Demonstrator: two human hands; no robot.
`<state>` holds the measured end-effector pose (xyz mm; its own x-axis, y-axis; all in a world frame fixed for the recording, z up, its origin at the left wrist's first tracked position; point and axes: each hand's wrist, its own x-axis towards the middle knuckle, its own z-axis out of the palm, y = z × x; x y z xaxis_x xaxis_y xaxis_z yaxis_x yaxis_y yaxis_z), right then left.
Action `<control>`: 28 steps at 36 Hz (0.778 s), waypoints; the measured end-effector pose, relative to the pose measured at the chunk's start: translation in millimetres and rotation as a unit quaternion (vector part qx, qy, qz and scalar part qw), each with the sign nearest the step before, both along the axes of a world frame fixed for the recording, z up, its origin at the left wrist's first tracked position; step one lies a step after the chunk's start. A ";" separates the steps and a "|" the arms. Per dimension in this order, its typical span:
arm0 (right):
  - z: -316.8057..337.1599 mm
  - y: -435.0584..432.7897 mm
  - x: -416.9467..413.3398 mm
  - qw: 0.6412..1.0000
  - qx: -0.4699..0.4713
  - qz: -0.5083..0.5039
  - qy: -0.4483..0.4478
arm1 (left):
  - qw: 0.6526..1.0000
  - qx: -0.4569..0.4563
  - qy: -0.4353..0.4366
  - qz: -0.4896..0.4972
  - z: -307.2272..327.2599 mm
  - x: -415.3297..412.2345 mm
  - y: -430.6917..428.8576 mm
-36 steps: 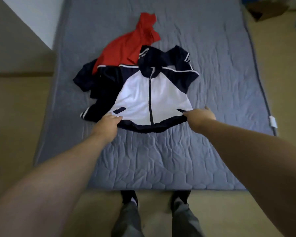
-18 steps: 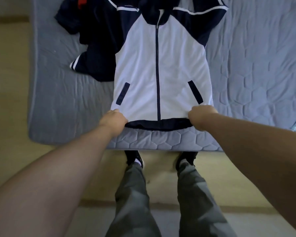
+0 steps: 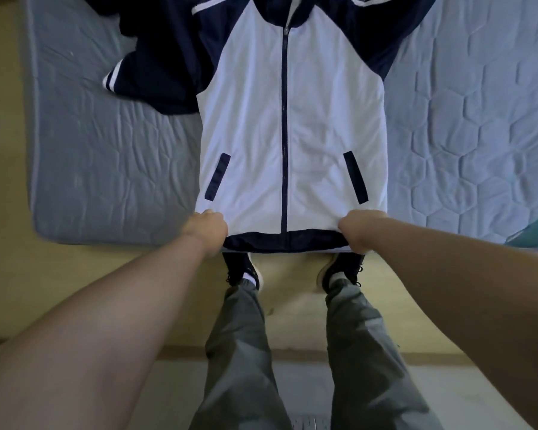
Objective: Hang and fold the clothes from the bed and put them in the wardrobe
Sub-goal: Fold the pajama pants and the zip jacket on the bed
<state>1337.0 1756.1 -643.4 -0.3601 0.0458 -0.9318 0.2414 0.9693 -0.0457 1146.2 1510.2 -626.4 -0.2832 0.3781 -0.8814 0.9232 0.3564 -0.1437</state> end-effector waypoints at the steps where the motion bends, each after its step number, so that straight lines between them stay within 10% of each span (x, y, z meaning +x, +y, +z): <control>1: -5.0 -2.0 2.1 1.000 -0.006 -0.004 -0.005 | 1.000 -0.003 -0.011 -0.003 -3.9 1.0 -2.0; 10: -44.6 31.9 -7.1 0.985 -0.036 -0.163 0.050 | 0.995 0.027 -0.071 0.060 -42.4 -8.2 33.8; 20: -52.9 117.2 -43.4 0.891 0.022 -0.426 0.157 | 0.976 0.171 -0.060 0.124 -52.7 -16.6 162.0; 28: -55.0 196.4 -78.9 0.704 0.008 -0.678 0.212 | 0.957 0.253 -0.038 0.135 -51.5 -31.4 278.3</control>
